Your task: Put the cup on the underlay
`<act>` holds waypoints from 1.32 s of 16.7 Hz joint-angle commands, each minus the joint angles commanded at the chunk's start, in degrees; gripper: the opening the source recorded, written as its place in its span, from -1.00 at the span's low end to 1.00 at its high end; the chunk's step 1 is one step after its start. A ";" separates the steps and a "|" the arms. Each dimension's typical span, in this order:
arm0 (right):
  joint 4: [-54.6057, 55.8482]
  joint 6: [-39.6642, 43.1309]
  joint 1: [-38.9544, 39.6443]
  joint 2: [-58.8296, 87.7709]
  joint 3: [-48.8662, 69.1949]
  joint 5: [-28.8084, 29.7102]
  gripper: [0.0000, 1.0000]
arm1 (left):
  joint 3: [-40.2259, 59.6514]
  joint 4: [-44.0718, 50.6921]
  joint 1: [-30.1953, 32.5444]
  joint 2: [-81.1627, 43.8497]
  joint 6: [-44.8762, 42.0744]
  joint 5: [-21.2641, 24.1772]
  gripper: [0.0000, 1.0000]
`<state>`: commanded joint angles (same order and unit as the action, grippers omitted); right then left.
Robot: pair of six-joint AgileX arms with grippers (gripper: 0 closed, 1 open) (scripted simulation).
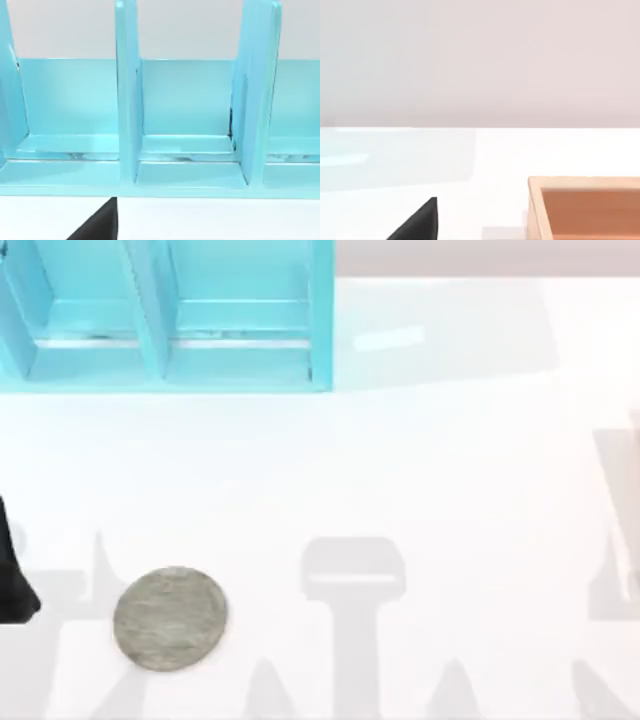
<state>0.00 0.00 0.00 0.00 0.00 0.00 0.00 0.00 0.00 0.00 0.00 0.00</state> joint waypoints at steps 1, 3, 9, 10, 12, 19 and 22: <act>0.00 0.00 0.00 0.00 0.00 0.00 1.00 | 0.00 0.00 0.00 0.00 0.00 0.00 1.00; 0.00 0.00 0.00 0.00 0.00 0.00 1.00 | 0.56 0.47 -0.16 -0.45 -0.56 -0.05 1.00; 0.00 0.00 0.00 0.00 0.00 0.00 1.00 | 16.61 11.83 -4.60 -12.14 -16.43 -1.79 1.00; 0.00 0.00 0.00 0.00 0.00 0.00 1.00 | 21.21 14.81 -5.71 -15.47 -21.14 -2.21 1.00; 0.00 0.00 0.00 0.00 0.00 0.00 1.00 | 31.24 21.46 -7.94 -23.26 -32.02 -2.95 1.00; 0.00 0.00 0.00 0.00 0.00 0.00 1.00 | 62.94 47.23 -13.75 -57.41 -72.41 -3.97 1.00; 0.00 0.00 0.00 0.00 0.00 0.00 1.00 | 71.21 56.43 -14.85 -72.14 -84.90 -3.51 1.00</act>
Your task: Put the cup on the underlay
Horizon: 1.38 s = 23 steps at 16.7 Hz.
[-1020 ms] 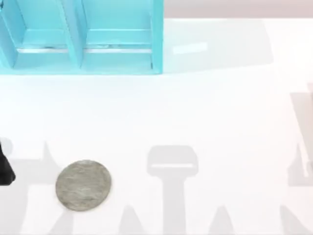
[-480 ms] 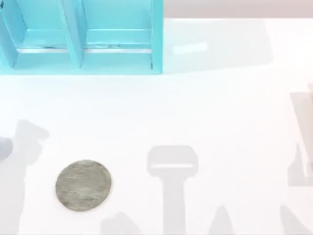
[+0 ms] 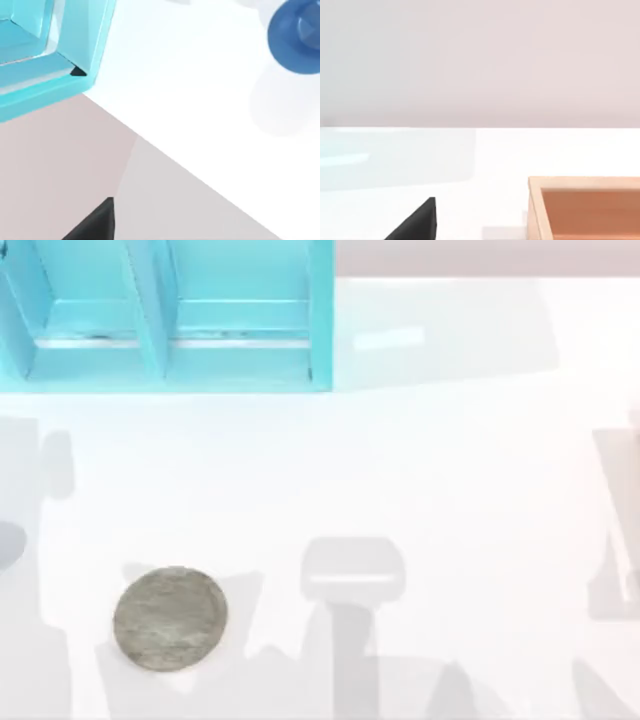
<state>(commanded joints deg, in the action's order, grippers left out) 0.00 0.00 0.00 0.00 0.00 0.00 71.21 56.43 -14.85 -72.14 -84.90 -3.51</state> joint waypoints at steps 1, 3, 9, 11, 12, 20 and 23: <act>0.00 0.00 0.00 0.00 0.00 0.00 1.00 | 2.17 2.54 -0.18 -4.53 -3.40 0.29 1.00; 0.00 0.00 0.00 0.00 0.00 0.00 1.00 | 5.98 6.83 -0.31 -12.84 -9.40 1.01 1.00; 0.00 0.00 0.00 0.00 0.00 0.00 1.00 | 12.07 13.87 0.23 -29.01 -20.12 3.24 1.00; 0.00 0.00 0.00 0.00 0.00 0.00 1.00 | 12.46 14.45 0.36 -30.61 -20.91 3.53 1.00; 0.00 0.00 0.00 0.00 0.00 0.00 1.00 | 12.47 14.46 0.37 -30.63 -20.93 3.54 1.00; 0.00 0.00 0.00 0.00 0.00 0.00 1.00 | 9.04 10.17 0.27 -31.69 -20.98 3.54 1.00; 0.00 0.00 0.00 0.00 0.00 0.00 1.00 | 3.61 1.87 0.24 -34.02 -21.10 3.55 1.00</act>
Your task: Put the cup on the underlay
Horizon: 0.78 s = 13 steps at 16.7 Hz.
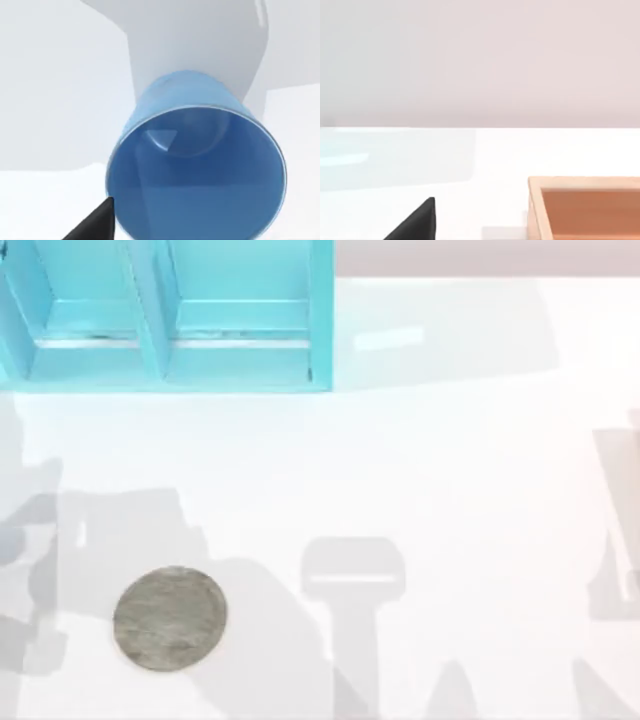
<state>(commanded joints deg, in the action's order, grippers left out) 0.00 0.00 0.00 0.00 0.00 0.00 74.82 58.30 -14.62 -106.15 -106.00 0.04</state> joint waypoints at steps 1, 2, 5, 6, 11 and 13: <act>0.00 0.00 0.00 0.00 0.00 0.00 1.00 | -1.94 -2.88 -0.02 -0.77 0.01 0.00 1.00; 0.00 0.00 0.00 0.00 0.00 0.00 1.00 | -3.69 -5.36 -0.01 -1.46 -0.02 0.01 1.00; 0.00 0.00 0.00 0.00 0.00 0.00 1.00 | -6.84 -9.22 -0.05 -2.71 -0.11 0.01 1.00; 0.00 0.00 0.00 0.00 0.00 0.00 1.00 | -6.93 -9.32 -0.05 -2.73 -0.10 0.01 1.00; 0.00 0.00 0.00 0.00 0.00 0.00 1.00 | -6.93 -9.32 -0.05 -2.73 -0.10 0.01 0.70; 0.00 0.00 0.00 0.00 0.00 0.00 1.00 | -6.93 -9.32 -0.05 -2.73 -0.10 0.01 0.40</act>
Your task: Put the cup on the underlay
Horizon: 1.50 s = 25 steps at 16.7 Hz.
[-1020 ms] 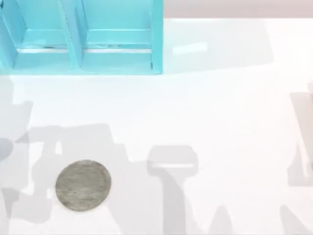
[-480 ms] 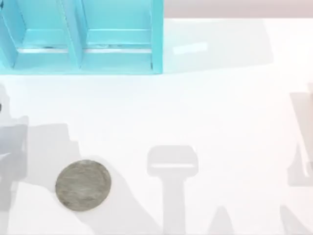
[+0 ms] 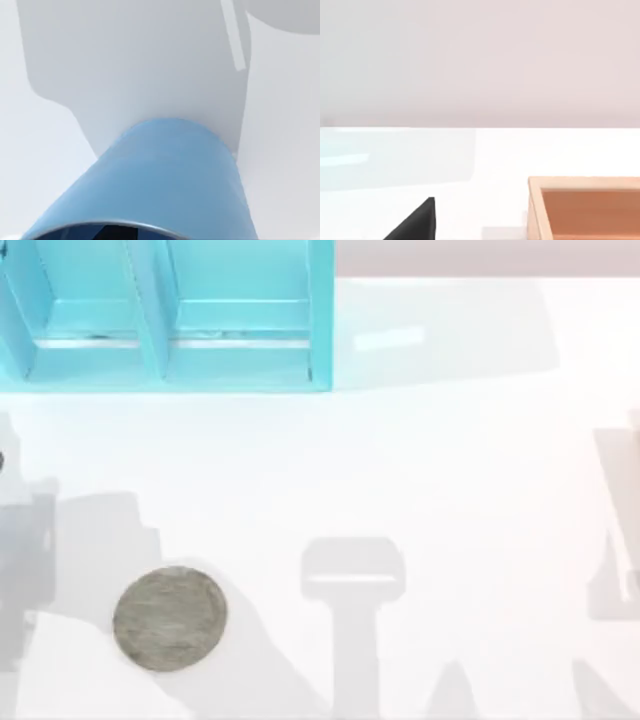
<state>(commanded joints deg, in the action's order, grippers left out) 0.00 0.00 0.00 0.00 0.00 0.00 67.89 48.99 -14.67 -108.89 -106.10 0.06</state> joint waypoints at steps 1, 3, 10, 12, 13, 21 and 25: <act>0.00 0.00 0.00 0.00 0.00 0.00 1.00 | 0.00 0.00 0.00 0.00 0.00 0.00 0.25; 0.00 0.00 0.00 0.00 0.00 0.00 1.00 | 0.00 0.00 0.00 0.00 0.00 0.00 -0.06; 0.00 0.00 0.00 0.00 0.00 0.00 1.00 | 0.00 0.00 0.00 0.00 0.00 0.00 -1.00; 0.00 0.00 0.00 0.00 0.00 0.00 1.00 | 0.00 0.00 0.00 0.00 0.00 0.00 -1.00; 0.00 0.00 0.00 0.00 0.00 0.00 1.00 | 0.00 0.00 0.00 0.00 0.00 0.00 -1.00; 0.00 0.00 0.00 0.00 0.00 0.00 1.00 | 0.36 0.26 0.78 0.05 1.64 0.02 -1.00; 0.00 0.00 0.00 0.00 0.00 0.00 1.00 | 1.80 1.77 5.07 0.01 12.00 0.00 -1.00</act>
<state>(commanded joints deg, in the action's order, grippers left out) 0.00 0.00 0.00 0.00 0.00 0.00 69.70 50.75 -9.60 -108.88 -94.10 0.06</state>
